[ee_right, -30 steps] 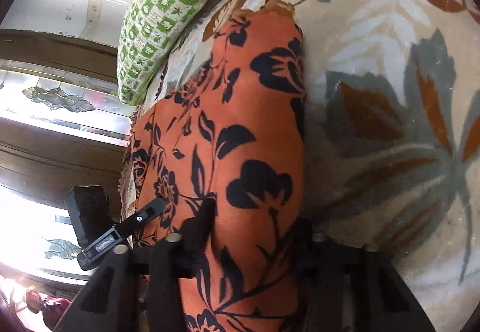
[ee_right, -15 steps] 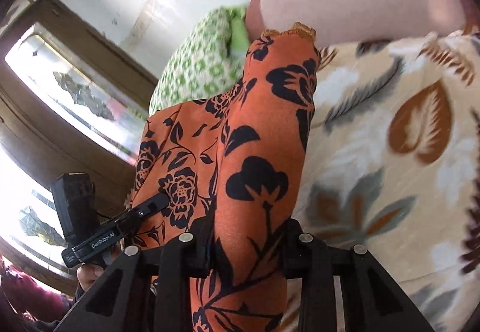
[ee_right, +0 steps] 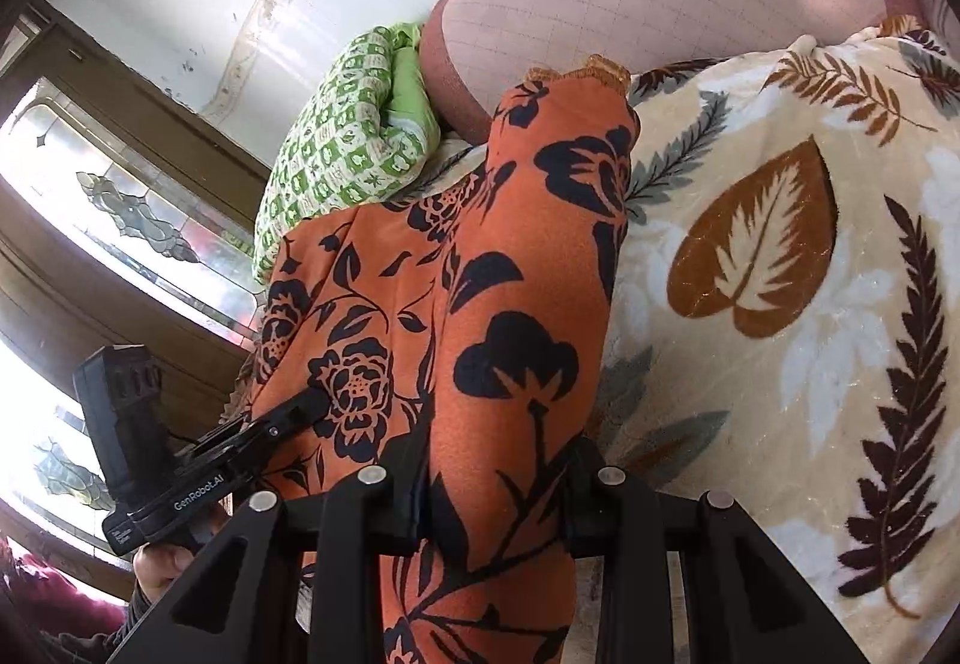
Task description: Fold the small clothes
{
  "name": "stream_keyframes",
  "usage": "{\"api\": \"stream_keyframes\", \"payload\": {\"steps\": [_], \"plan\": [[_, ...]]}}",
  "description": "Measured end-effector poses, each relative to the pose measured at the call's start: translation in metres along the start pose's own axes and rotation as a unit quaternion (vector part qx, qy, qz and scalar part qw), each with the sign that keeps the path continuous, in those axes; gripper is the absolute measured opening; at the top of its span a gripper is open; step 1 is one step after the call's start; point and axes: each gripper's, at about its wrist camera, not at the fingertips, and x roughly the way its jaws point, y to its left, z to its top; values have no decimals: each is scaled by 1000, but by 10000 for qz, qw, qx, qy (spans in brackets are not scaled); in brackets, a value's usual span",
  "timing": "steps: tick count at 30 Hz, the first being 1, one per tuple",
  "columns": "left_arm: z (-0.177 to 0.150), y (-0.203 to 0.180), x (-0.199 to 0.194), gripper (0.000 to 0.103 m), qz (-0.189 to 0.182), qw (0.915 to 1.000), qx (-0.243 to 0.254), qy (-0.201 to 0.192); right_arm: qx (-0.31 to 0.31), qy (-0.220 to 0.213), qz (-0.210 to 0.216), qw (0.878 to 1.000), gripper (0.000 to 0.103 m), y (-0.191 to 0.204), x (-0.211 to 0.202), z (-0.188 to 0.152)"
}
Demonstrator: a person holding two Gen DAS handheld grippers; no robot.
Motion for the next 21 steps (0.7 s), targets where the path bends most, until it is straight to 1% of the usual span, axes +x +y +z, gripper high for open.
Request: {"api": "stream_keyframes", "payload": {"steps": [4,7,9,10,11,12,13,14,15,16,18,19,20,21], "plan": [[0,1,2,25,41,10000,-28,3,-49,-8,-15,10000,33,2,3,1],[-5,2,12,25,51,9999,-42,133,34,44,-61,10000,33,-8,9,-4],[-11,4,25,28,120,9996,-39,268,137,150,-103,9997,33,-16,16,-10],[-16,7,35,34,159,9990,-74,402,269,282,-144,9991,34,-24,23,-14],[-24,11,49,37,261,9976,-113,633,411,377,-246,9981,37,-34,31,-18],[-33,16,64,38,398,9949,-153,911,478,481,-477,9966,45,-42,37,-22],[-42,26,73,49,430,9930,-297,1056,499,656,-912,9924,58,-52,46,-28],[-46,33,69,58,354,9942,-442,912,552,763,-1252,9877,60,-60,49,-33],[-46,38,59,60,451,9947,-513,766,624,634,-1206,9887,68,-62,44,-35],[-44,39,50,60,525,9954,-484,635,618,443,-1265,9890,68,-60,34,-36],[-35,34,25,60,602,9975,-308,187,340,58,-1669,9854,68,-45,16,-30],[-30,30,16,60,612,9979,-230,-8,176,-205,-1596,9868,68,-33,5,-25],[-24,24,8,60,522,9984,-129,-184,105,-340,-1410,9894,68,-25,0,-21],[-21,20,6,60,444,9987,-97,-225,58,-417,-1153,9924,69,-16,-3,-16]]}}
